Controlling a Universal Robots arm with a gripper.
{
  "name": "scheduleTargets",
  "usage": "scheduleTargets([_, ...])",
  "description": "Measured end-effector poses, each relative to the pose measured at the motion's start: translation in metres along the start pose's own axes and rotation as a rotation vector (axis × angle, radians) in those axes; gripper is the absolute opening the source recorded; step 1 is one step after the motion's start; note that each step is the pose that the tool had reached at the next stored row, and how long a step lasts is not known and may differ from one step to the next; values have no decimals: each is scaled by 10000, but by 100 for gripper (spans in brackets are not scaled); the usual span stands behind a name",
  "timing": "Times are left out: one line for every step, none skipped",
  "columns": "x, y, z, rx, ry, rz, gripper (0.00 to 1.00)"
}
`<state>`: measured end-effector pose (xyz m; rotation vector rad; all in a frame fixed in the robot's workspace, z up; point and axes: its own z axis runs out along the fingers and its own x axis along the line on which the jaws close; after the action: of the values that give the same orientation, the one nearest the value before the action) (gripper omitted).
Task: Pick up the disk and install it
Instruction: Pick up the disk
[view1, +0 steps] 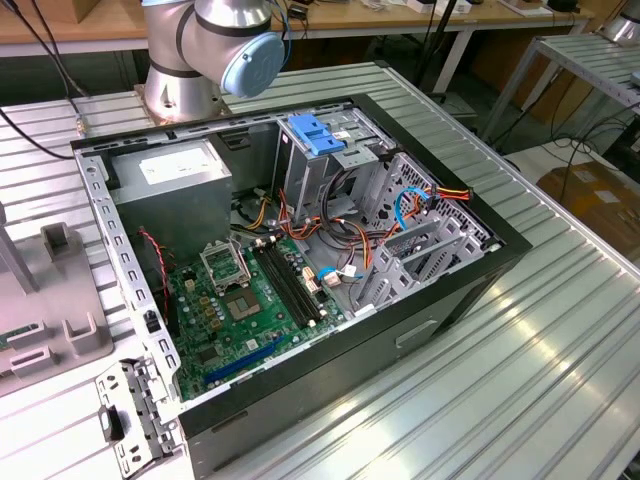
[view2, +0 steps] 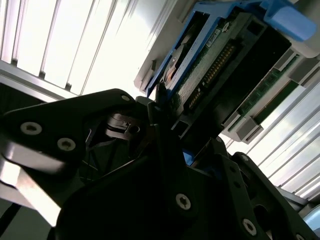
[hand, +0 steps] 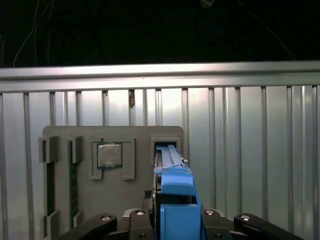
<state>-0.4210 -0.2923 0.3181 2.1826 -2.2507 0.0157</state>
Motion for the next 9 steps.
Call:
scheduleTargets([0, 0, -4, 0, 0, 0, 36])
scheduleTargets([0, 0, -9, -1, 1, 0, 36])
scheduleTargets([0, 0, -14, -1, 0, 0, 36])
scheduleTargets([0, 0, -18, -1, 0, 0, 36])
scheduleTargets([0, 0, -23, -3, 1, 0, 36])
scheduleTargets([0, 0, -33, -2, 1, 0, 36])
scheduleTargets([0, 0, -40, -1, 0, 0, 36])
scheduleTargets([1, 0, -48, -2, 1, 0, 36])
scheduleTargets([1, 0, -56, -2, 1, 0, 36])
